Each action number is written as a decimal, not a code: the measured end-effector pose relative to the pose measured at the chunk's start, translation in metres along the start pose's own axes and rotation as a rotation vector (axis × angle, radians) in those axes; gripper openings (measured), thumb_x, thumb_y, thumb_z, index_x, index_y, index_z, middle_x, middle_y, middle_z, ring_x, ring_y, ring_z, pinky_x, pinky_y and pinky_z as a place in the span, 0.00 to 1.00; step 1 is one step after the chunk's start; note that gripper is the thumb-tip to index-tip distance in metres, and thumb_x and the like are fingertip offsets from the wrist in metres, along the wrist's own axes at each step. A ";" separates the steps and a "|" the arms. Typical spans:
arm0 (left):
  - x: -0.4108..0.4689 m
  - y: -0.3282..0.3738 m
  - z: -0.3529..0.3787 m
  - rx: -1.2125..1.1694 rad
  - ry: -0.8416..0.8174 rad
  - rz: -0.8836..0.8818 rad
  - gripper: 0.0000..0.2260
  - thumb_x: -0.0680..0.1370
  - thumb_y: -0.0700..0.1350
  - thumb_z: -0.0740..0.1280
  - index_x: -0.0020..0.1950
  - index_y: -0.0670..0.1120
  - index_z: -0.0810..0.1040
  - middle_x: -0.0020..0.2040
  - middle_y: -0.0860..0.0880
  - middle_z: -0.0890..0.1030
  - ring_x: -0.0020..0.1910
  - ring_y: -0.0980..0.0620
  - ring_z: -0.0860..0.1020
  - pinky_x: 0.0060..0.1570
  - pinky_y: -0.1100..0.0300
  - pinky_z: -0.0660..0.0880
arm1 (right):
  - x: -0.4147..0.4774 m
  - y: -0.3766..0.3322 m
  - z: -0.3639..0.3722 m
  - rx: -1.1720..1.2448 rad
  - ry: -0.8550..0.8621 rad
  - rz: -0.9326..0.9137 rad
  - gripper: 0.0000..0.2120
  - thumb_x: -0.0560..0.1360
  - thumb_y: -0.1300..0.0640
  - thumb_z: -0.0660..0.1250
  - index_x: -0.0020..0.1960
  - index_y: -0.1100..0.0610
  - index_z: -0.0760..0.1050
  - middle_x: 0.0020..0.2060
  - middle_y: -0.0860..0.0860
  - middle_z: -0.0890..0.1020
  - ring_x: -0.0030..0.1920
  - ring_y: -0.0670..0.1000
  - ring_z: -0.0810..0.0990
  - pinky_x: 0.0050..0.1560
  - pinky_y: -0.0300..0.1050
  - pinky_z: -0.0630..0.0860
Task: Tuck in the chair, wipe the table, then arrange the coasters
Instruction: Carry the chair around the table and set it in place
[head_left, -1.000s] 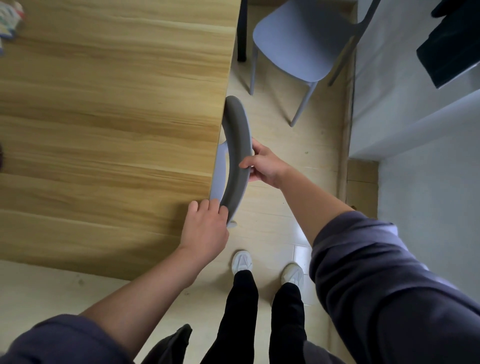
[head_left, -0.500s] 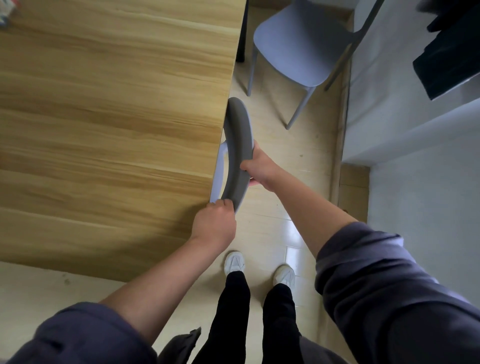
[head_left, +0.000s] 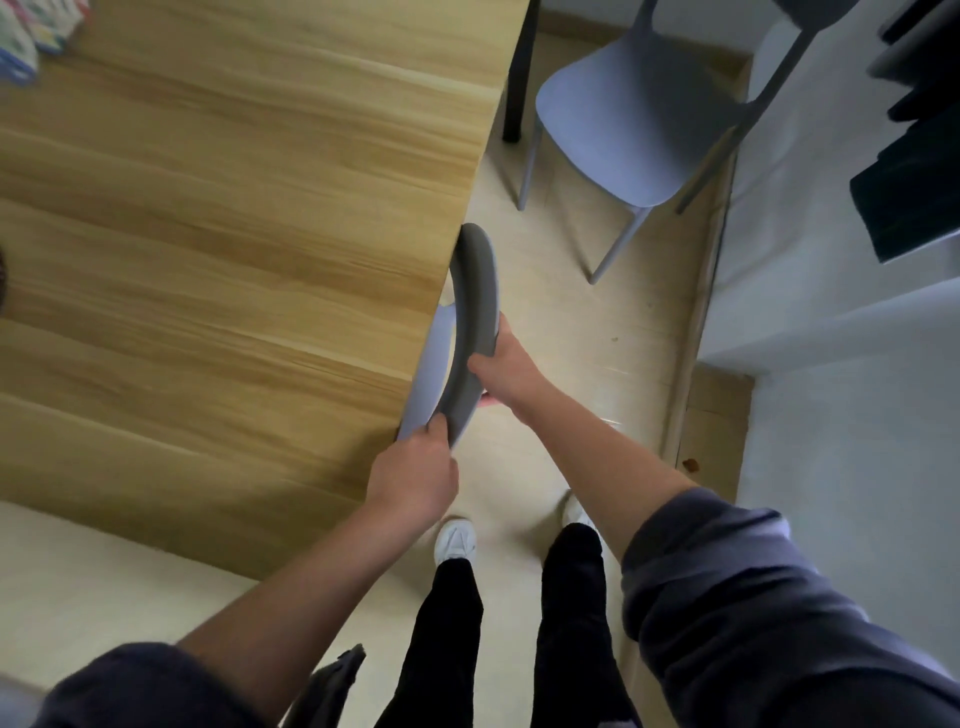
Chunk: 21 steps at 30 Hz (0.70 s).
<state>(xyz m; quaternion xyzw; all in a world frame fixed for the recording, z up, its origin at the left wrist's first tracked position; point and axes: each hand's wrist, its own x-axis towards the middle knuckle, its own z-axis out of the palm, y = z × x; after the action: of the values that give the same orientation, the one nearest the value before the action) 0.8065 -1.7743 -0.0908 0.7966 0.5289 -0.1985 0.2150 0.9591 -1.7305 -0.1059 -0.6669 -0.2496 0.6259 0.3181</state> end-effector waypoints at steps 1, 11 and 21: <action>0.003 0.005 -0.002 -0.060 0.024 -0.023 0.18 0.78 0.45 0.59 0.67 0.46 0.63 0.54 0.47 0.76 0.47 0.45 0.79 0.36 0.56 0.70 | -0.002 0.003 -0.006 -0.006 -0.051 0.003 0.28 0.77 0.62 0.61 0.73 0.45 0.58 0.55 0.52 0.78 0.50 0.54 0.81 0.43 0.53 0.83; 0.058 0.129 -0.050 -0.144 0.368 -0.057 0.32 0.74 0.43 0.65 0.76 0.45 0.55 0.77 0.43 0.54 0.76 0.44 0.53 0.72 0.49 0.57 | -0.004 -0.003 -0.194 -0.050 0.073 0.122 0.16 0.81 0.54 0.59 0.68 0.55 0.71 0.50 0.52 0.82 0.43 0.52 0.81 0.43 0.45 0.75; 0.186 0.215 -0.131 -0.260 0.261 0.041 0.25 0.75 0.44 0.62 0.72 0.45 0.63 0.74 0.44 0.61 0.69 0.43 0.65 0.65 0.51 0.63 | 0.058 -0.132 -0.314 -0.234 0.161 0.019 0.15 0.79 0.63 0.56 0.64 0.59 0.73 0.50 0.55 0.81 0.43 0.53 0.79 0.38 0.43 0.75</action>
<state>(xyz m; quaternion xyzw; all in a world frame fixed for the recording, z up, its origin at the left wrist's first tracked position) 1.0852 -1.6357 -0.0553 0.7916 0.5573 -0.0190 0.2498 1.2847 -1.6344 -0.0431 -0.7499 -0.2883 0.5398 0.2511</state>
